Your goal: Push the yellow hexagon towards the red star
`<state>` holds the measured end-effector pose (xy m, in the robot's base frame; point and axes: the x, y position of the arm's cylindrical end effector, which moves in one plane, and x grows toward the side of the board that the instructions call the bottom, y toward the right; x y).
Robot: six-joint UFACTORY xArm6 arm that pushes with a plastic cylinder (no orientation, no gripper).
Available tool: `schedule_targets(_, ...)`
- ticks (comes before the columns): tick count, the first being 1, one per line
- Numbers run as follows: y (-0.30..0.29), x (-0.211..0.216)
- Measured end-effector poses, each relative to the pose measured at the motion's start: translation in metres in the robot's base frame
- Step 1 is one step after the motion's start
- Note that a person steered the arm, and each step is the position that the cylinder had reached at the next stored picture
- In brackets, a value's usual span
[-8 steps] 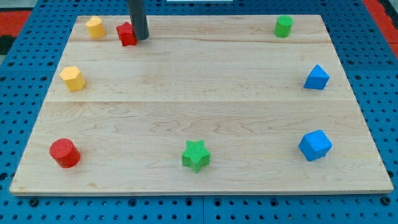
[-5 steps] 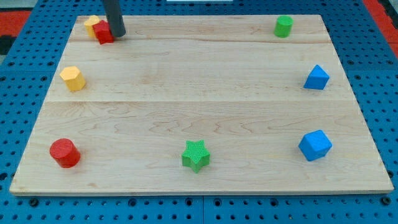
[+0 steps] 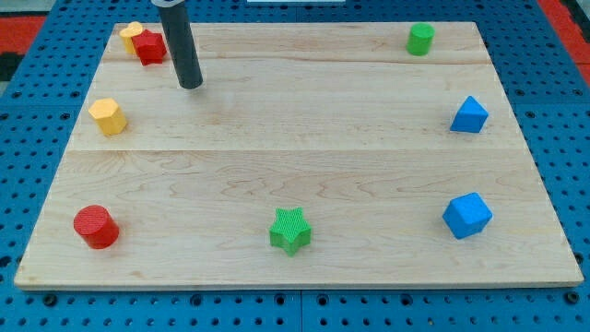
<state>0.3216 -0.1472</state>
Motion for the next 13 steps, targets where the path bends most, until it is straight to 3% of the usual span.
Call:
schedule_targets(1, 0.001, 0.002)
schedule_targets(2, 0.005, 0.05)
schedule_targets(3, -0.022, 0.096)
schedule_targets(4, -0.084, 0.121)
schedule_targets(8, -0.094, 0.074)
schedule_targets(10, -0.095, 0.073)
schedule_targets(12, -0.151, 0.088)
schedule_targets(13, -0.119, 0.084)
